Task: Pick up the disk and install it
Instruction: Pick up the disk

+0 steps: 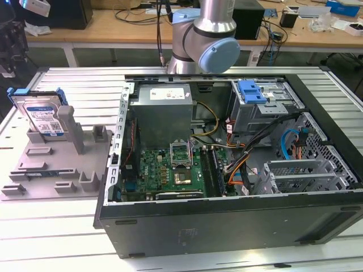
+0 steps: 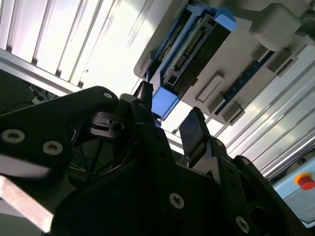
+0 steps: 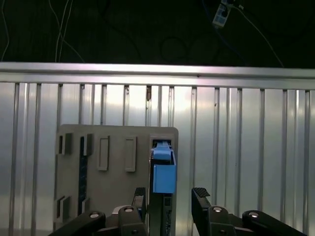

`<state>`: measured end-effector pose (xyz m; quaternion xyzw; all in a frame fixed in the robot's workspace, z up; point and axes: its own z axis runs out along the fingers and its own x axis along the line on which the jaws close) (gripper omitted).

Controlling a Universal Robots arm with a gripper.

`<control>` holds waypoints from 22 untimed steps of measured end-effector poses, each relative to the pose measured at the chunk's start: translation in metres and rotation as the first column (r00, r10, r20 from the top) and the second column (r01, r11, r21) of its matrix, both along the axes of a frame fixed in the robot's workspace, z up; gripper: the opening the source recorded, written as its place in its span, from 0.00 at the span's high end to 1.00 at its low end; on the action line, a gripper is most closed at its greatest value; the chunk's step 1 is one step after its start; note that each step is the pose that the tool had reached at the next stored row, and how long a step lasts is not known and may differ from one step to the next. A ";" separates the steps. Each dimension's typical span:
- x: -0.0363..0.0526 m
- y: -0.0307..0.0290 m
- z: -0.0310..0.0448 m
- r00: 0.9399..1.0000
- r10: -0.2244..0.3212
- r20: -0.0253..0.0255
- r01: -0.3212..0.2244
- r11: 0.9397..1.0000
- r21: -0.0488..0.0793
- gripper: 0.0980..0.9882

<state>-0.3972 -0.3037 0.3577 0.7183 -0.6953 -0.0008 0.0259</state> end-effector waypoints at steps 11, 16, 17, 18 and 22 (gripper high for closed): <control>-0.0016 -0.0030 -0.0040 1.000 0.008 0.000 -0.008 1.000 0.000 0.55; -0.0010 -0.0048 -0.0100 1.000 0.008 0.000 -0.008 1.000 0.000 0.55; -0.0009 -0.0048 -0.0112 1.000 0.008 0.000 -0.008 1.000 0.000 0.55; -0.0008 -0.0049 -0.0127 1.000 0.008 0.000 -0.008 1.000 0.000 0.55; -0.0008 -0.0050 -0.0176 1.000 0.008 0.000 -0.008 1.000 0.000 0.55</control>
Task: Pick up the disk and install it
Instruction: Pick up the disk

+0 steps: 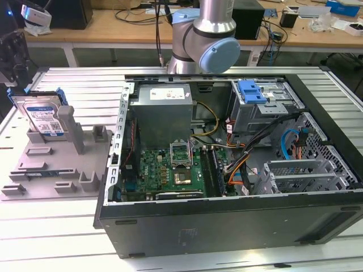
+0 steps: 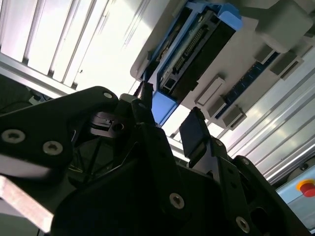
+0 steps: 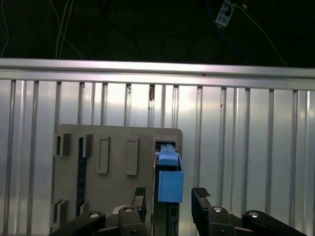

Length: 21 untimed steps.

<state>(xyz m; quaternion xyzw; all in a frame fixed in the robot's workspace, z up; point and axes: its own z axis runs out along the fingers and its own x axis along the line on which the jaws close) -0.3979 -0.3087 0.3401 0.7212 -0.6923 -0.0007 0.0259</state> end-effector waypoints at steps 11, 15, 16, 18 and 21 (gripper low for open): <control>-0.0022 0.0019 -0.0078 1.000 0.000 0.000 0.000 1.000 0.000 0.55; -0.0038 0.0045 -0.0109 1.000 0.000 0.000 0.000 1.000 0.000 0.55; -0.0043 0.0051 -0.0117 1.000 0.000 0.000 0.000 1.000 0.000 0.55; -0.0050 0.0056 -0.0130 1.000 0.000 0.000 0.000 1.000 0.000 0.55; -0.0059 0.0058 -0.0149 1.000 0.000 0.000 0.000 1.000 0.000 0.55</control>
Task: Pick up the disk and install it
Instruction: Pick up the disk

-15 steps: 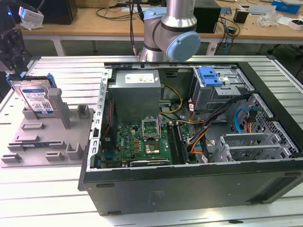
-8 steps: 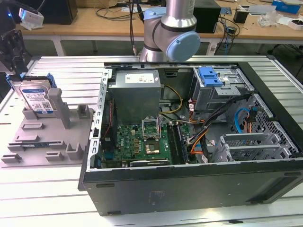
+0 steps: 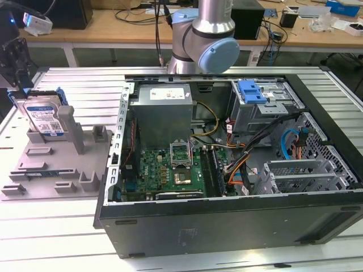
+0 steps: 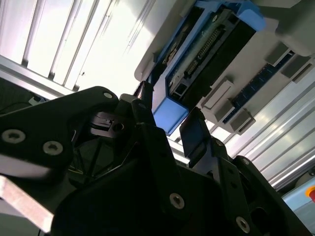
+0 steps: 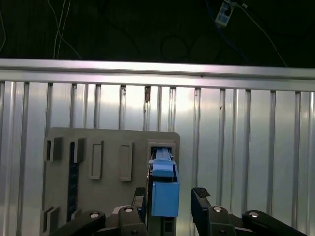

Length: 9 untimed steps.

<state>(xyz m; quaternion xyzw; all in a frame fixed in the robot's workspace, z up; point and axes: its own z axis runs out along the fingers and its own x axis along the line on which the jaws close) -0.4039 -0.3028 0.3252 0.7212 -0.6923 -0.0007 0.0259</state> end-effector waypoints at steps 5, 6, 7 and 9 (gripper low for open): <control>-0.0002 0.0000 -0.0022 1.000 0.000 0.000 0.000 1.000 0.000 0.55; -0.0002 0.0000 -0.0024 1.000 0.000 0.000 0.000 1.000 0.000 0.55; -0.0002 0.0000 -0.0025 1.000 0.000 0.000 0.000 1.000 0.000 0.55; -0.0002 0.0000 -0.0028 1.000 0.000 0.000 0.000 1.000 0.000 0.55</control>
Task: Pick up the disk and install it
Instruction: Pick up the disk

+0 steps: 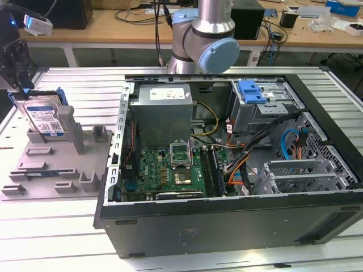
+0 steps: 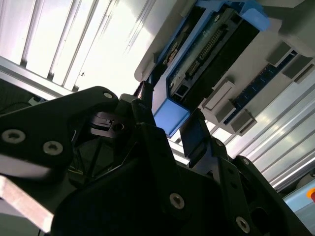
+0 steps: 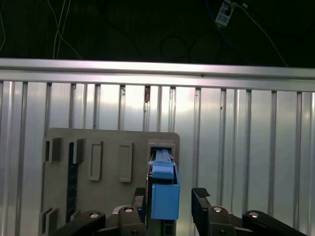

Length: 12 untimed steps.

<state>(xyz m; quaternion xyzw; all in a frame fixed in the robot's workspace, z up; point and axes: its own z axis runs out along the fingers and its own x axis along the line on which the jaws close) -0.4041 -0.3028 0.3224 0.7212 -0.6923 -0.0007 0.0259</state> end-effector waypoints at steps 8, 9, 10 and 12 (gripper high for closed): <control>-0.0005 -0.0035 -0.0010 1.000 0.000 0.000 0.000 1.000 0.000 0.55; -0.0005 -0.0039 -0.0012 1.000 0.000 0.000 0.000 1.000 0.000 0.55; -0.0006 -0.0040 -0.0014 1.000 0.000 0.000 0.000 1.000 0.000 0.55; -0.0006 -0.0044 -0.0023 1.000 0.000 0.000 0.000 1.000 0.000 0.55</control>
